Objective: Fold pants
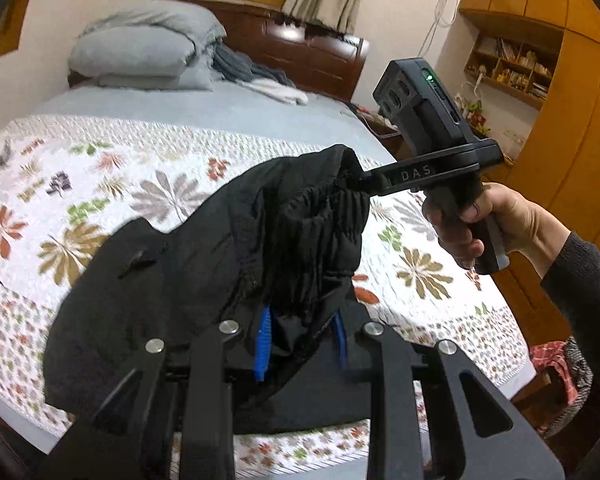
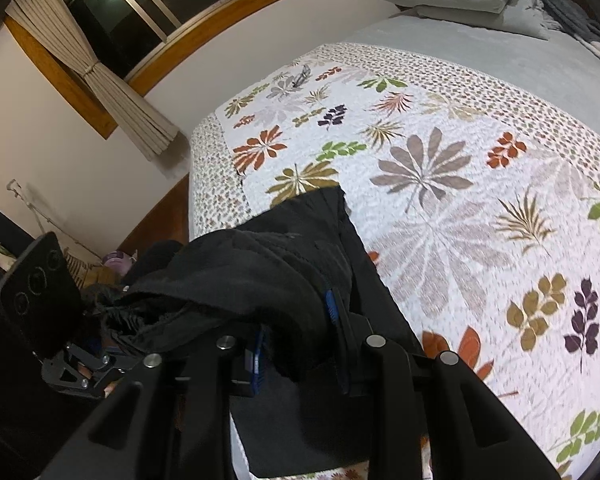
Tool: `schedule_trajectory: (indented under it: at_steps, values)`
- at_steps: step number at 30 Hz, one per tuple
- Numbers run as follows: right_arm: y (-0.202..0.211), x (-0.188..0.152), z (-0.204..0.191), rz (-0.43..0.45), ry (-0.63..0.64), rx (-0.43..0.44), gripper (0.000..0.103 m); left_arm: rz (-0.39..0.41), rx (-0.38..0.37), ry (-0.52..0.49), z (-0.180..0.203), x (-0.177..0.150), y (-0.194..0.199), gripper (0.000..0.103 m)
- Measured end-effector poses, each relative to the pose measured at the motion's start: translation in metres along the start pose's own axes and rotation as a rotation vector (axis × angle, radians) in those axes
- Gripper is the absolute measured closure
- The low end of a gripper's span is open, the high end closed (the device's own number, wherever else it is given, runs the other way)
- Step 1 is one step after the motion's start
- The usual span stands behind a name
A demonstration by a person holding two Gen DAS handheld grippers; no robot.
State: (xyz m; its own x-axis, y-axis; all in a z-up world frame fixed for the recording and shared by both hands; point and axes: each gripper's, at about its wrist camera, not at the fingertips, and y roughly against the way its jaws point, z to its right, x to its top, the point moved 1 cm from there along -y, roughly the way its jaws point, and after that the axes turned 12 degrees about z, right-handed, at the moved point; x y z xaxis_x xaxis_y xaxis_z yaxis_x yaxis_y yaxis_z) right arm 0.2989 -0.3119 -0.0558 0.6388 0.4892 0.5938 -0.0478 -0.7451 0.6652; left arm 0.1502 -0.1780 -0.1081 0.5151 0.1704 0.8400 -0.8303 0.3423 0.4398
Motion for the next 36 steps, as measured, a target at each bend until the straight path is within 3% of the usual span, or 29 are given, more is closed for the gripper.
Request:
schedule_trajectory:
  at_steps: [12, 36]
  values:
    - [0.009, -0.03, 0.014, -0.003, 0.015, -0.044, 0.074, -0.107, -0.045, 0.052, 0.004, -0.02, -0.024, 0.08]
    - [0.006, -0.087, 0.054, -0.055, -0.024, -0.135, 0.069, -0.285, -0.05, 0.068, 0.011, -0.063, -0.066, 0.08]
